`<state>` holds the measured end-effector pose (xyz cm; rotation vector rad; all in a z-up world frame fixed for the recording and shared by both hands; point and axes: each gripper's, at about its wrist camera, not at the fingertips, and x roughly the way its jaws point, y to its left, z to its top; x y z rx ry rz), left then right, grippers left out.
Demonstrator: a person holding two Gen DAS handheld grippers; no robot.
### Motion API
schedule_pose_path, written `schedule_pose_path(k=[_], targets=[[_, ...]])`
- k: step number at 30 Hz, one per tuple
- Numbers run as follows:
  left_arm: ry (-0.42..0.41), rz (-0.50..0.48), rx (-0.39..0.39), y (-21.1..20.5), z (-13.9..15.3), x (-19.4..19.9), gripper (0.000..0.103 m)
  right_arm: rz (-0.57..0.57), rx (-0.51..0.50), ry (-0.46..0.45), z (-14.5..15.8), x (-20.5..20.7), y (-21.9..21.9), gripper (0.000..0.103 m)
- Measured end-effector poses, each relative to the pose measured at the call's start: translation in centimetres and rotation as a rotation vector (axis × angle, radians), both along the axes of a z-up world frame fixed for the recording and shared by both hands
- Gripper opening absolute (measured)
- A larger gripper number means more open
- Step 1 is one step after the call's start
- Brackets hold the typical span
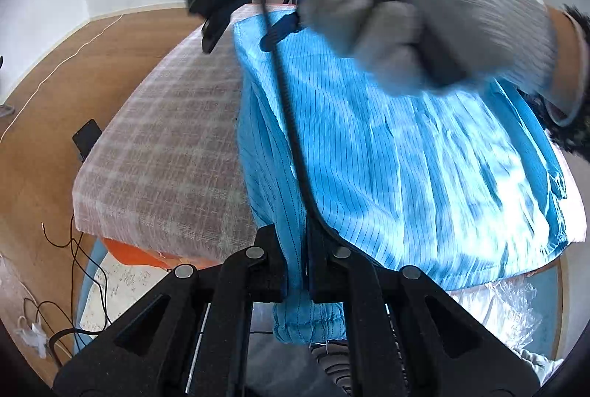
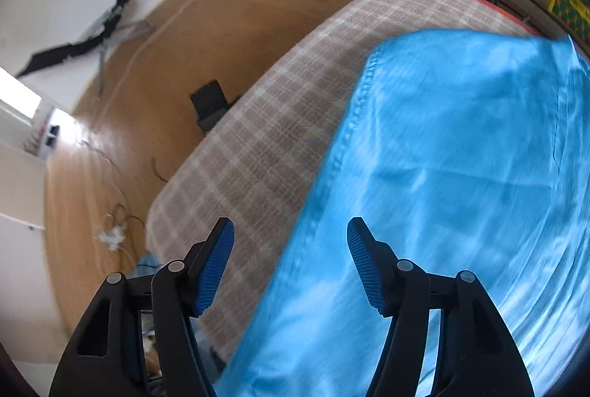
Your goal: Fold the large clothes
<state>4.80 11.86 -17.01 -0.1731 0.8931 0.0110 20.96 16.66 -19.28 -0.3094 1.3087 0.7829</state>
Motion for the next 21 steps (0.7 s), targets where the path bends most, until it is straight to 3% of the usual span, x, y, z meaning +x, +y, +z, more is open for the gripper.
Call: schedule_pose_path(k=[3, 8, 11, 16, 21], targets=[[0.003, 0.009, -0.015, 0.3, -0.2, -0.2, 0.004, 0.006, -0.095, -0.039, -1.6, 0.6, 1.6, 0.063], [-0.005, 0.004, -0.022, 0.4, 0.0, -0.4, 0.004, -0.022, -0.172, -0.062, -3.0, 1.9, 1.9, 0.06], [-0.012, -0.004, -0.017, 0.2, 0.2, -0.5, 0.004, -0.054, -0.195, -0.034, -4.1, 2.7, 1.3, 0.044], [-0.015, -0.002, -0.034, 0.3, 0.7, -0.6, 0.004, -0.094, -0.176, -0.027, -4.8, 3.6, -0.8, 0.005], [-0.042, -0.024, -0.011, -0.8, 1.8, -0.9, 0.003, -0.141, -0.047, -0.015, -3.1, 4.2, -3.6, 0.001]])
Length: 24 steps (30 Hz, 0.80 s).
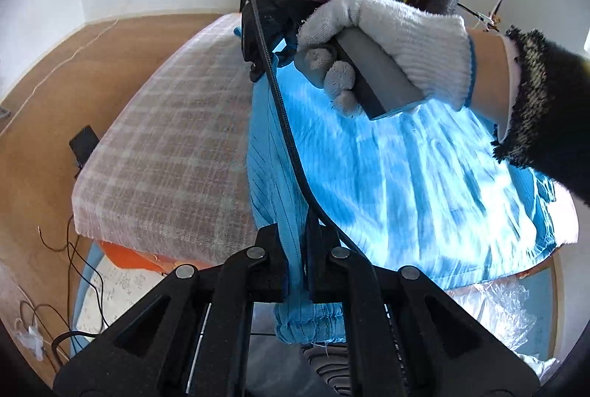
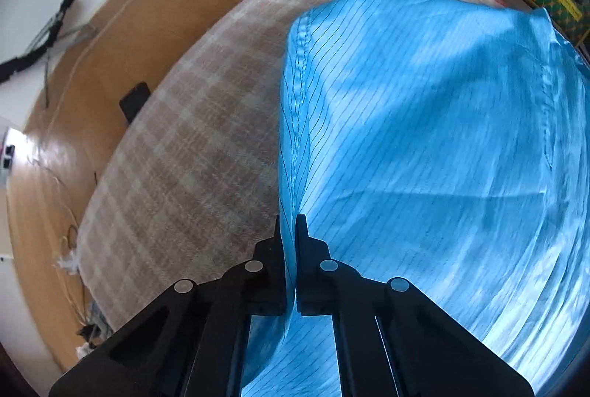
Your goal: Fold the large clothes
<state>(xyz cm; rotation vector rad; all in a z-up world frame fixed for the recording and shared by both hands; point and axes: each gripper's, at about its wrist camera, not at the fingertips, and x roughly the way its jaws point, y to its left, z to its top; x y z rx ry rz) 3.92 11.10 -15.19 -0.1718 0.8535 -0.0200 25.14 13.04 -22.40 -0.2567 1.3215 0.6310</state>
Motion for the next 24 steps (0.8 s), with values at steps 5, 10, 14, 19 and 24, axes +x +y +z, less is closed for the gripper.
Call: schedule_pose_path(k=[5, 10, 14, 19, 24], targets=[[-0.039, -0.052, 0.025, -2.1, 1.8, -0.9, 0.003, -0.057, 0.162, -0.007, 3.4, 0.0, -4.9, 0.001], [-0.061, -0.115, 0.038, -5.0, 2.9, -1.7, 0.003, -0.146, 0.297, -0.014, 5.9, 0.2, -11.3, 0.0], [-0.071, -0.179, 0.064, -7.9, 3.2, -2.1, 0.003, -0.235, 0.393, -0.025, 7.1, -0.4, -17.8, 0.0], [-0.048, -0.274, 0.072, -11.6, 2.7, -2.5, 0.003, -0.371, 0.497, -0.026, 6.6, -1.3, -25.7, 0.0], [-0.002, -0.353, 0.092, -15.1, 1.4, -2.2, 0.003, -0.575, 0.567, 0.103, 1.9, -0.7, -33.4, 0.001]])
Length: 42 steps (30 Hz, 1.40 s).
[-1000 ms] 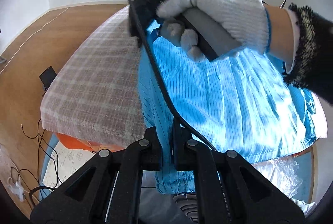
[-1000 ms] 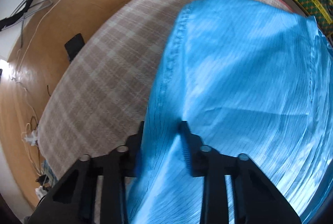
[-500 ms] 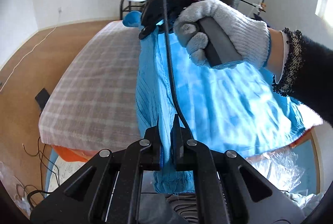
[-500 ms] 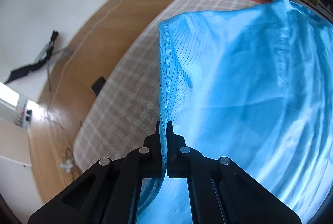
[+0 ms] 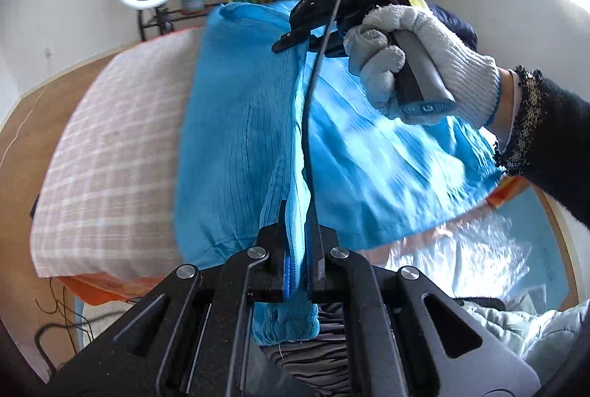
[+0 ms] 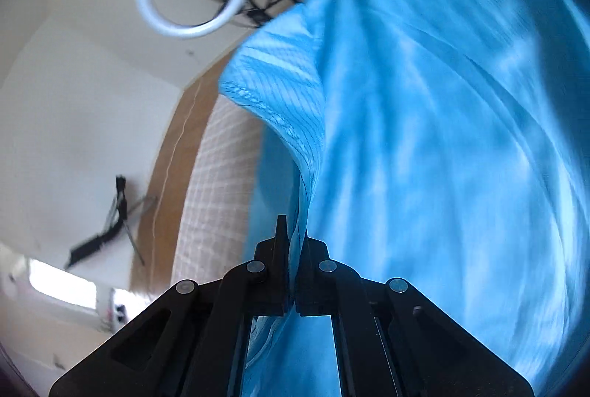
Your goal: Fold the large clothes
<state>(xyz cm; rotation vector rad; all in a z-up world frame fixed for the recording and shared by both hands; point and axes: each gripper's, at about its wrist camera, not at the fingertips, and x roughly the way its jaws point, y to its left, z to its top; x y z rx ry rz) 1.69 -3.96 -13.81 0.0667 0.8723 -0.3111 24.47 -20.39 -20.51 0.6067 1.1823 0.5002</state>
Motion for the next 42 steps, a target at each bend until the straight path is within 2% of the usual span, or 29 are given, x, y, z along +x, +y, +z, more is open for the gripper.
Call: schedule_pose_path(k=[3, 6, 13, 15, 20, 22, 23, 26, 29, 30, 34, 39, 42], targets=[[0.028, -0.027, 0.006, -1.7, -0.8, 0.4, 0.003, -0.033, 0.034, 0.072, -2.2, 0.8, -1.2, 0.001], [0.053, -0.033, -0.009, -2.4, -1.4, 0.6, 0.003, -0.06, 0.055, 0.086, -2.6, 1.5, -0.7, 0.001], [0.108, -0.068, -0.028, -2.4, -1.4, -0.3, 0.004, 0.032, -0.121, 0.032, -1.2, 2.9, 1.5, 0.001], [0.116, -0.073, -0.058, -1.5, -0.7, -1.1, 0.006, 0.053, -0.141, 0.023, -1.3, 3.0, 1.1, 0.001], [0.113, -0.061, -0.116, 1.8, 1.5, -3.8, 0.008, 0.084, -0.178, 0.002, 0.0, 2.9, 0.2, 0.013], [0.1, -0.041, -0.131, 3.4, 2.5, -5.0, 0.008, 0.086, -0.182, -0.019, 1.0, 2.0, -1.1, 0.035], [0.092, -0.024, -0.139, 4.3, 3.0, -5.4, 0.008, 0.089, -0.189, -0.037, 1.6, 1.1, -1.8, 0.039], [0.064, 0.026, -0.15, 6.8, 4.0, -6.0, 0.008, 0.12, -0.209, -0.092, 3.7, -1.3, -3.1, 0.039], [0.052, 0.078, -0.148, 8.8, 4.1, -5.5, 0.008, 0.158, -0.188, -0.099, 4.4, -4.5, -3.6, 0.043], [0.056, 0.096, -0.154, 9.4, 3.9, -5.0, 0.008, 0.165, -0.186, -0.088, 4.2, -5.5, -3.6, 0.047], [0.071, 0.13, -0.187, 10.7, 3.3, -2.6, 0.008, 0.211, -0.191, -0.015, 1.6, -8.6, -1.6, 0.047], [0.034, 0.127, -0.228, 11.4, 4.9, -0.4, 0.008, 0.242, -0.253, -0.012, -0.3, -9.6, 2.5, 0.047], [-0.004, 0.123, -0.253, 12.1, 6.6, 1.1, 0.008, 0.268, -0.372, -0.021, -1.0, -9.9, 4.9, 0.045]])
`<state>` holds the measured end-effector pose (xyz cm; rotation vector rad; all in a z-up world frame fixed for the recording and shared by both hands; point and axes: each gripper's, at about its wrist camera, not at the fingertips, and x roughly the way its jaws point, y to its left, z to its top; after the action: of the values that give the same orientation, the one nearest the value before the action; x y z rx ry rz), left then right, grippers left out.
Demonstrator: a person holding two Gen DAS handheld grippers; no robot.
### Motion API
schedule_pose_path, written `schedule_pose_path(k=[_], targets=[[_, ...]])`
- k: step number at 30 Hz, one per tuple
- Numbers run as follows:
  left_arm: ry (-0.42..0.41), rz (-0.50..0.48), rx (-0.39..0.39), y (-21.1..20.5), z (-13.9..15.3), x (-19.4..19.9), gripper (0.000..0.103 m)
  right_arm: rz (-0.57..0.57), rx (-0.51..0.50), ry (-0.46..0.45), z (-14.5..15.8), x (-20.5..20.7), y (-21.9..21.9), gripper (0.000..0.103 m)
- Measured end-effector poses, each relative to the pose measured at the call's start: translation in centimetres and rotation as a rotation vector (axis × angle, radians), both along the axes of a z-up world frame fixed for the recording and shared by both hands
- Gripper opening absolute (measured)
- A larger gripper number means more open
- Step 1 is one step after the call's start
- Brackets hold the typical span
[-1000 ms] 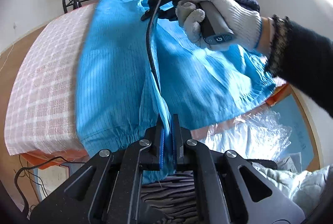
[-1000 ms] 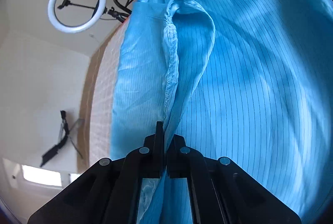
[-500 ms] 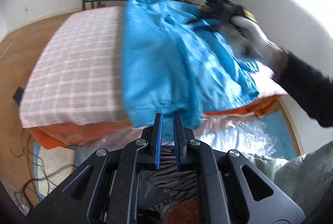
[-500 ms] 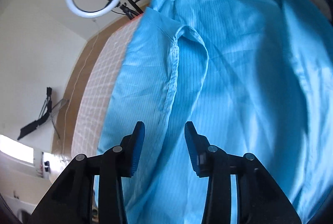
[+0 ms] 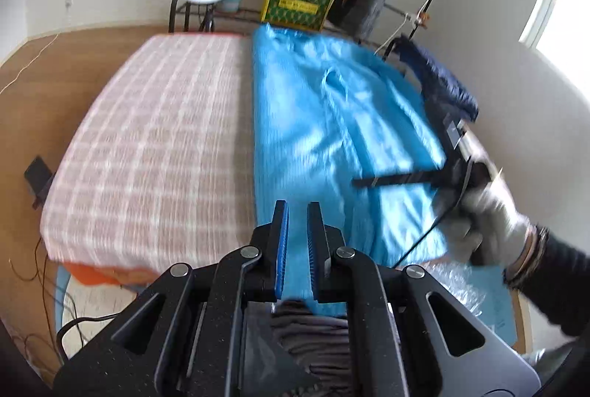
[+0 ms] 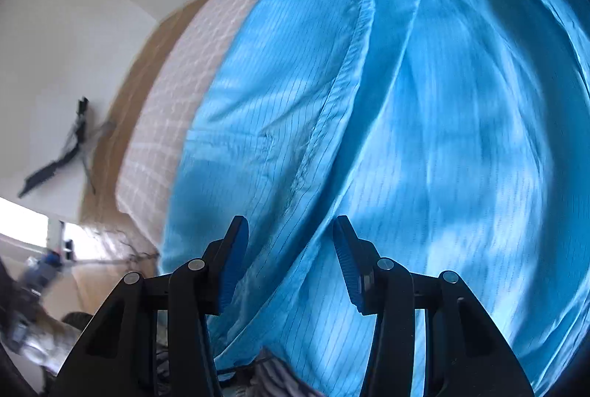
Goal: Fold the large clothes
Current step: 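Release the shirt with both tools and pull them back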
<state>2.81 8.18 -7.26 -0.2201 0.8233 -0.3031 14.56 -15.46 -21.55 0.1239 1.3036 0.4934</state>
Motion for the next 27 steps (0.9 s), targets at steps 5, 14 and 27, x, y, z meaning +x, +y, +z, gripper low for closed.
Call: schedule_pose_path(k=[5, 14, 27], targets=[[-0.032, 0.0, -0.036, 0.9, 1.2, 2.5, 0.008, -0.025, -0.063, -0.007, -0.6, 0.0, 0.5, 0.005], [-0.031, 0.011, -0.089, 1.1, 0.8, 4.8, 0.008, -0.105, -0.103, -0.006, -0.8, 1.6, -1.1, 0.001], [-0.05, 0.02, 0.003, -3.2, 1.3, 5.2, 0.008, -0.013, -0.051, -0.165, 3.7, -1.9, -4.0, 0.017]])
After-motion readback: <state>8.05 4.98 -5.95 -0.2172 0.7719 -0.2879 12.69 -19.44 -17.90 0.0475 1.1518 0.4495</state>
